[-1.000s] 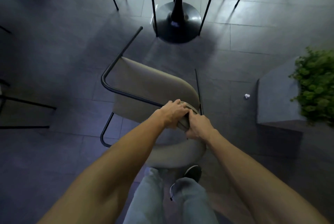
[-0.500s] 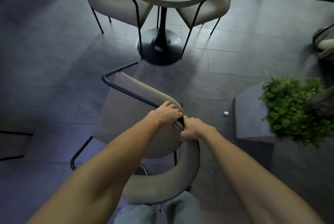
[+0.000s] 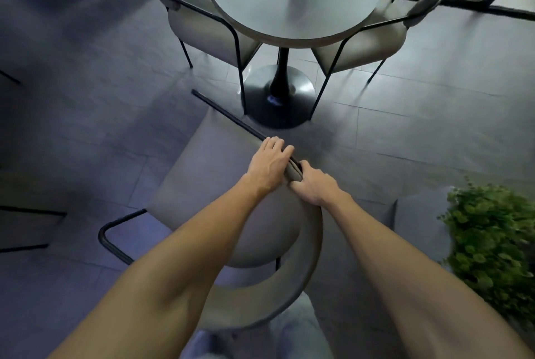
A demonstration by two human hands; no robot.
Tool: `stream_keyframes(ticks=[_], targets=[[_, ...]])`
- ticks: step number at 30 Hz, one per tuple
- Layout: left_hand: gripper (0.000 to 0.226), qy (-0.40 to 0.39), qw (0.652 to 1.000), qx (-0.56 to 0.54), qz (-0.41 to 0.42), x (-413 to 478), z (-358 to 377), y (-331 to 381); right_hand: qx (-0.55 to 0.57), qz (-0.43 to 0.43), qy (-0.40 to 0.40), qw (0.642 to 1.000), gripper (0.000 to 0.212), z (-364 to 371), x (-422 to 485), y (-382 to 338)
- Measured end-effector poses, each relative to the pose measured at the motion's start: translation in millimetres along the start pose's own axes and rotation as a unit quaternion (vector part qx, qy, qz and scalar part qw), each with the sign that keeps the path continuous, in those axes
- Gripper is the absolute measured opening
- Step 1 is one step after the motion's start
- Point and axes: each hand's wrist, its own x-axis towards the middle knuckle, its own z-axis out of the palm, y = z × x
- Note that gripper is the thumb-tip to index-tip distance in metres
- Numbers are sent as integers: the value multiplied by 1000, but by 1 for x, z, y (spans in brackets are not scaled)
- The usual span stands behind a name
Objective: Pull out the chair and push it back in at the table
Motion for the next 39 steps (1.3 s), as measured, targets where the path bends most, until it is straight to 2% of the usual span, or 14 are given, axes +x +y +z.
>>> stream_keyframes(ticks=[4,10,15,23,32,36,39], targets=[[68,0,999,-29,-35,44,3,8,39,-21,23,999,67,-26,32,16],[72,-1,997,-54,-57,98,8,22,87,-70,41,993,58,-60,79,41],[75,-27,998,-20,-58,141,8,14,106,-34,42,993,51,-73,118,47],[79,-94,994,-8,-59,190,5,5,90,4,52,995,58,-82,163,56],[76,-115,989,3,-89,206,11,18,78,-5,38,996,63,-84,175,58],[67,-84,990,-65,-91,189,6,20,62,-13,40,997,65,-83,170,60],[71,-89,984,-116,-100,166,1,27,21,-43,45,998,72,-88,155,64]])
